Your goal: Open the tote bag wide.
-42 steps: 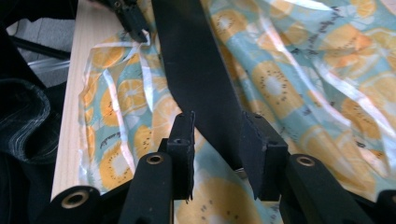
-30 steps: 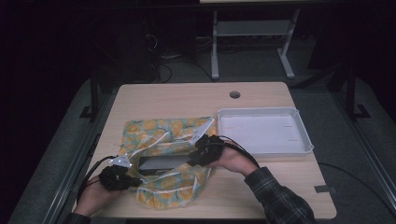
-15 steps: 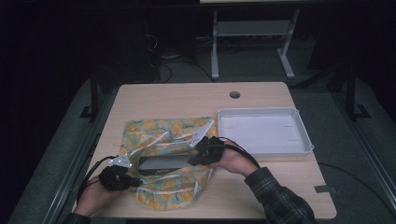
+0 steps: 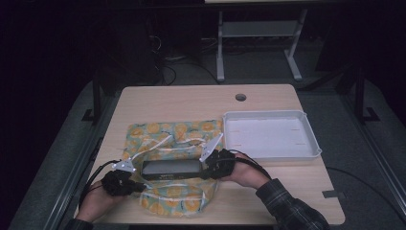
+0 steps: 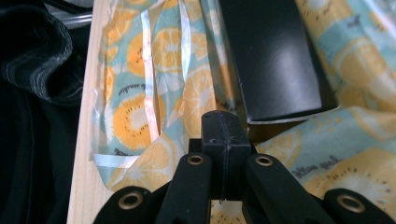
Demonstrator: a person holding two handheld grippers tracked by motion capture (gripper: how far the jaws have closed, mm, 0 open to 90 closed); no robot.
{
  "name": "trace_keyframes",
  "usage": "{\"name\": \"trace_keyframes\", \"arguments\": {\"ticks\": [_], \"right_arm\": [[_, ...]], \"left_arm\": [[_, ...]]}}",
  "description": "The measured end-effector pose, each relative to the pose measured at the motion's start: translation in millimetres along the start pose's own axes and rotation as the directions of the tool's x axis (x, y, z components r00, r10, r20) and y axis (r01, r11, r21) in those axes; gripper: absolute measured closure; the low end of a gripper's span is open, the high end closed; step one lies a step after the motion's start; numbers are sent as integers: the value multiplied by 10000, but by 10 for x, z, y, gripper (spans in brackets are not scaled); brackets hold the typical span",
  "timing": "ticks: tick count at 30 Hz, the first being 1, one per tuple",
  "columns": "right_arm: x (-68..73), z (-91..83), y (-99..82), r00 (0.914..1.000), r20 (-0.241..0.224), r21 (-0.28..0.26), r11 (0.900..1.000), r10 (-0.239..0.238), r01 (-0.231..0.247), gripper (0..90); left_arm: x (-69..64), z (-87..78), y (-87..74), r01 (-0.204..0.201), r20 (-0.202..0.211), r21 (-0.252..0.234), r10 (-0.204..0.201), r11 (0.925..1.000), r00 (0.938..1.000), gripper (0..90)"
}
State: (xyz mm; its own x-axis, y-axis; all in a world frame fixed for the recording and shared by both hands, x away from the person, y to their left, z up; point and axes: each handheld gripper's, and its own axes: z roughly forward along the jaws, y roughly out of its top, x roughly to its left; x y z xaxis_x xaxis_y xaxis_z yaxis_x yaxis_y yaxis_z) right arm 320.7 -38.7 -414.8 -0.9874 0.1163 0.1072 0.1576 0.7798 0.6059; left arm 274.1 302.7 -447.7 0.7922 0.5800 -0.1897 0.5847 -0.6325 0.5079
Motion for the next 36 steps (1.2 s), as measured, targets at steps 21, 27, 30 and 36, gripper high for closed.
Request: {"name": "trace_keyframes", "arguments": {"ticks": [21,27,30,36], "right_arm": [[37,348,-137,9994,160,1347,9905,-302,278,897],[37,351,-137,9995,135,1348,9905,-302,281,896],[38,351,-135,9994,146,1361,9903,-301,278,896],[35,351,-133,9996,98,1384,9901,-266,250,896]], "left_arm": [[-56,-129,11,-98,274,-625,115,9980,9996,818],[-99,-471,32,-136,236,-1458,172,9892,9996,726],[-106,-637,83,-156,26,-1871,164,9822,9999,719],[-14,-848,275,-364,-930,-2063,175,9778,9955,717]]}}
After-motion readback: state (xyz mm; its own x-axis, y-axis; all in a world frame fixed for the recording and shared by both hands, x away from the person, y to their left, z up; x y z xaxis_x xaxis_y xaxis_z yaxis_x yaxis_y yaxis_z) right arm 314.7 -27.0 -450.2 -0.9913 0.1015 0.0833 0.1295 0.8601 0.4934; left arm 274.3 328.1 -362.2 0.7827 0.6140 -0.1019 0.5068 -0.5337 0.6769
